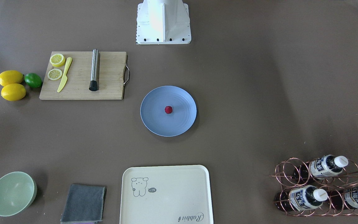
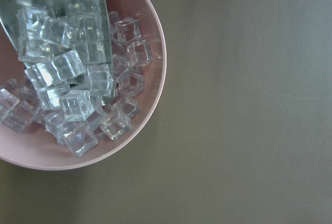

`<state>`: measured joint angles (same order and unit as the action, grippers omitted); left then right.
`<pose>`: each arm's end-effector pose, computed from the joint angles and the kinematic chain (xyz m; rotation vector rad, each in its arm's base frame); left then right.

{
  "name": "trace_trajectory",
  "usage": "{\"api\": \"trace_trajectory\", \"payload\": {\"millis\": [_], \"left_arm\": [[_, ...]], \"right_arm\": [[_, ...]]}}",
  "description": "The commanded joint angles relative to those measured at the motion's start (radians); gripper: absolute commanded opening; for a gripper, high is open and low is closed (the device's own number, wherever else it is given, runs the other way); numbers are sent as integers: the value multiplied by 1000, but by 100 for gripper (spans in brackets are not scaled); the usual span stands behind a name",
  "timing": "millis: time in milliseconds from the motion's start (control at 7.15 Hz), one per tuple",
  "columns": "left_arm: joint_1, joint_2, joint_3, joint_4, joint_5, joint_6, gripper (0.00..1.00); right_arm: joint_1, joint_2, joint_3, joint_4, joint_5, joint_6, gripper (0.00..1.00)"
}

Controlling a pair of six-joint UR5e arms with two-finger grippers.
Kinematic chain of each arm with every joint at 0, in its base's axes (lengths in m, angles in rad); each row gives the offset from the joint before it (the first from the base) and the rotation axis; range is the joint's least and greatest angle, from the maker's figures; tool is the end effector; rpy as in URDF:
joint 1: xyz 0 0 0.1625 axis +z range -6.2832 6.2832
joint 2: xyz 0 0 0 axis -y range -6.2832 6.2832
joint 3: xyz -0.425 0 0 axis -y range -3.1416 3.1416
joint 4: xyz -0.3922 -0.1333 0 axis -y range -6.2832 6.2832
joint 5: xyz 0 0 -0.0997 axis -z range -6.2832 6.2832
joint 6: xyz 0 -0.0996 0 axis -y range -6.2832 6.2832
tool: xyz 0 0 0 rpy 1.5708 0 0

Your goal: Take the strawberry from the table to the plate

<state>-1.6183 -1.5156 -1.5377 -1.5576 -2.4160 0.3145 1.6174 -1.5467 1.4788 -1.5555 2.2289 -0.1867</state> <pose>-0.0806 -0.4564 0.6973 0.0583 0.8494 0.2078 0.0955 -0.4930 0.6979 0.0262 -0.6598 -0.1177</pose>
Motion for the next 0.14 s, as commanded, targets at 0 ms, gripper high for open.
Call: {"api": "trace_trajectory", "payload": {"millis": [0], "left_arm": [[0, 0, 1, 1, 0, 0, 98]], "right_arm": [[-1, -1, 0, 0, 0, 0, 100]]}}
